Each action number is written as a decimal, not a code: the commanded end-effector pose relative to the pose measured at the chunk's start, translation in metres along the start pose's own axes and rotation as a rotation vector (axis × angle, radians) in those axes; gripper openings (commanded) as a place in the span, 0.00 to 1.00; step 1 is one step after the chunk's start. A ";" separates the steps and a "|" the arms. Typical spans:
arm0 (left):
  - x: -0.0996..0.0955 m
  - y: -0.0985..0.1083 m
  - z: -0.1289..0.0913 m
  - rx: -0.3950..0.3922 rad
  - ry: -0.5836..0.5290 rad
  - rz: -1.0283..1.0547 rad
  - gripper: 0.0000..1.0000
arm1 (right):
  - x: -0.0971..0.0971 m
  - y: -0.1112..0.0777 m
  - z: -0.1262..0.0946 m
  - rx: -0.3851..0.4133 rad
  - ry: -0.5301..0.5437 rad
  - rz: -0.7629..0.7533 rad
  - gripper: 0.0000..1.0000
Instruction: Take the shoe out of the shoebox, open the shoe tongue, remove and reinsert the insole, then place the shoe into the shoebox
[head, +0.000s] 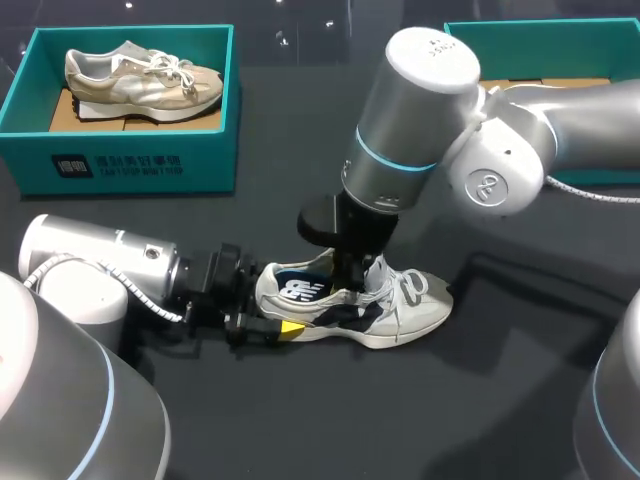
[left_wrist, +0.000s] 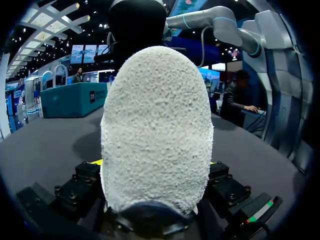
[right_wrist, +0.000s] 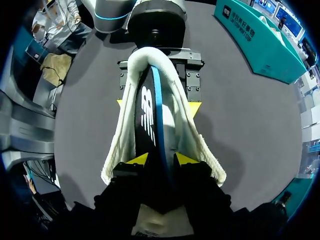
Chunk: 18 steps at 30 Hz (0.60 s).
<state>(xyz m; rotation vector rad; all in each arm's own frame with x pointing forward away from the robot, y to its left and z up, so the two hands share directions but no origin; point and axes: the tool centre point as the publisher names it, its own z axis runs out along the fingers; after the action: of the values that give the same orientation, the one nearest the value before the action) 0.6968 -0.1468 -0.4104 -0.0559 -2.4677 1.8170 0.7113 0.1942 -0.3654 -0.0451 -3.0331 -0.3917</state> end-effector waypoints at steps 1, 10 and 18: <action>-0.001 0.000 0.000 -0.001 0.001 0.000 0.00 | -0.003 0.004 0.012 -0.007 0.012 0.000 0.28; -0.001 0.000 0.000 -0.001 0.001 0.000 0.00 | 0.002 0.005 0.016 -0.019 0.023 -0.001 0.00; -0.001 0.000 0.000 -0.001 0.001 0.000 0.00 | 0.016 -0.003 0.005 -0.092 -0.041 -0.063 0.00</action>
<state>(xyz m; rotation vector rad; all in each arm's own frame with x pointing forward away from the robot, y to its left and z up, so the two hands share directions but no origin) 0.6967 -0.1469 -0.4103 -0.0567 -2.4677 1.8172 0.7066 0.2065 -0.3738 0.0327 -3.0408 -0.4826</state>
